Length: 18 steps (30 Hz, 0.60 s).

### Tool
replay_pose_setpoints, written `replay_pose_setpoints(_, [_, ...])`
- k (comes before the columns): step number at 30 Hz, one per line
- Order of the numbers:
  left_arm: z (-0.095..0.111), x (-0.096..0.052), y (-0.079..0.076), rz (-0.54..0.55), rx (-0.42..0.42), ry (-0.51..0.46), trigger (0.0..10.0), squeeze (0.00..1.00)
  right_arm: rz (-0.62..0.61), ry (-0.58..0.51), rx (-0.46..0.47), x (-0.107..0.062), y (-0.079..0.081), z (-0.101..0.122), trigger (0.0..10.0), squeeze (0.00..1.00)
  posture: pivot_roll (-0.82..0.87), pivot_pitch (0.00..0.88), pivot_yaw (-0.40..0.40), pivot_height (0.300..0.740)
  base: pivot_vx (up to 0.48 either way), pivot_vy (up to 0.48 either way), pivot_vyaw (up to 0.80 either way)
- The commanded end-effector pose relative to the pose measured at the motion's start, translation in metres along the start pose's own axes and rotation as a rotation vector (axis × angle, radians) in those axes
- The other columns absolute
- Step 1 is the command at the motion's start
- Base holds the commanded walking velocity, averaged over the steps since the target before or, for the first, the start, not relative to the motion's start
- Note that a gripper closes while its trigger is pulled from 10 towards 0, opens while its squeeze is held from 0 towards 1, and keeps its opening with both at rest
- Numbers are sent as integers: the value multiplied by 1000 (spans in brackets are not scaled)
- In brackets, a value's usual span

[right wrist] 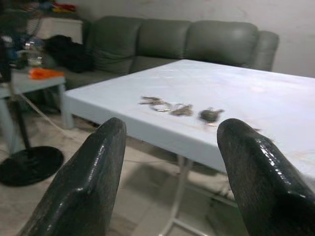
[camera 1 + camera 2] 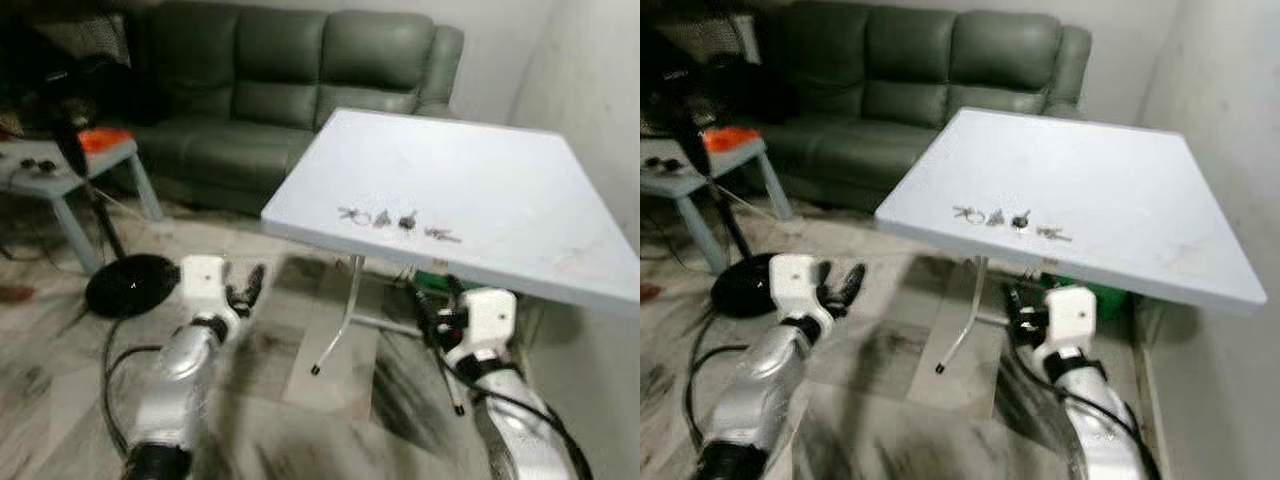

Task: Hang keys on a hook

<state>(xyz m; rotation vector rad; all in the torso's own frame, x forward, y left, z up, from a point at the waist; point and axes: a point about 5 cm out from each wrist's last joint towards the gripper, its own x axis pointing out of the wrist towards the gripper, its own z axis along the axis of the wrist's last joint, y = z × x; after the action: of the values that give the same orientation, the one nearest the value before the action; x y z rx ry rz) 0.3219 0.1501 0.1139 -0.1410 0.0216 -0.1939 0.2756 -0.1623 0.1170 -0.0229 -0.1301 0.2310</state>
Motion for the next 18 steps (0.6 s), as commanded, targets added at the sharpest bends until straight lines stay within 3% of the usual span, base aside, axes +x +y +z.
replay_pose_setpoints(1, [0, 2, -11, -29, 0, 1, 10000, 0, -25, -4, -5, -2, -8, 2, 10000, 0, 4, 15, -4, 740, 345, 0, 0])
replay_pose_setpoints(18, [1, 3, -10, -28, 4, -3, 10000, 0, -29, -5, -1, -1, -9, 2, 10000, 0, 4, 16, -2, 740, 345, 0, 0])
